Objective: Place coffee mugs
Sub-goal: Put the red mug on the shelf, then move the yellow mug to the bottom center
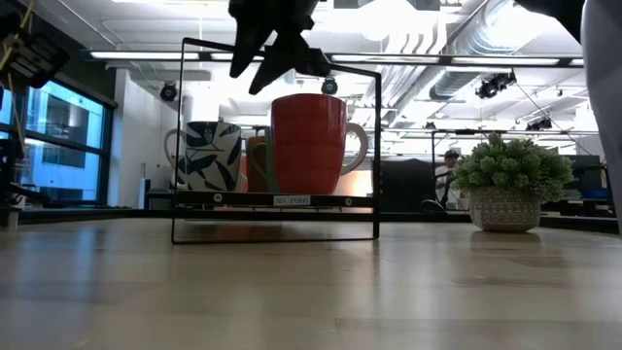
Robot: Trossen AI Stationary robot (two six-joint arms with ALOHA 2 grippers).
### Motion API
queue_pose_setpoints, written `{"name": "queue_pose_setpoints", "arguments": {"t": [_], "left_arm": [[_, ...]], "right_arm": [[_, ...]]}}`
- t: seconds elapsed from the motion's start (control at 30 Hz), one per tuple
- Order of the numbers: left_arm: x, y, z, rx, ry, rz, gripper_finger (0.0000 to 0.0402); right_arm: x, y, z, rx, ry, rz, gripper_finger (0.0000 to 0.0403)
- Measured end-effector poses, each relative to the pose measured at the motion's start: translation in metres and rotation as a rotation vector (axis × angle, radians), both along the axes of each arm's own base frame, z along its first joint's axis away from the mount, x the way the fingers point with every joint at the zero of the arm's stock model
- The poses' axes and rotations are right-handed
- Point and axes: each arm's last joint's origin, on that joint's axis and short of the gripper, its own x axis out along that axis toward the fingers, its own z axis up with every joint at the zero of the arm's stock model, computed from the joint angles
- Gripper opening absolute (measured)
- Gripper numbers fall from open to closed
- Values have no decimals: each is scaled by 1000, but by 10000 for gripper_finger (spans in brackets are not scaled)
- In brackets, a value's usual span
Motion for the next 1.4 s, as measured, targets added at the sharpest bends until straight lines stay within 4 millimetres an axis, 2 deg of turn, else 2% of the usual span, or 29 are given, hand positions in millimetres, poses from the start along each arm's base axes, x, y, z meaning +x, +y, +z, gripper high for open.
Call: {"name": "queue_pose_setpoints", "arguments": {"t": [0.4,0.77,0.9,1.17,1.3,1.4], "left_arm": [[0,0,0,-23,9,11,9],[0,0,0,-38,18,20,9],[0,0,0,-38,18,20,9],[0,0,0,-38,19,20,9],[0,0,0,-38,18,20,9],[0,0,0,-37,19,20,9]], "right_arm": [[7,4,-22,-49,53,6,45],[-1,3,-25,-63,142,4,42],[1,4,-25,-62,126,4,42],[12,2,-16,-80,-23,21,42],[13,-8,2,-149,-85,19,42],[2,-16,19,-220,-94,19,41]]}}
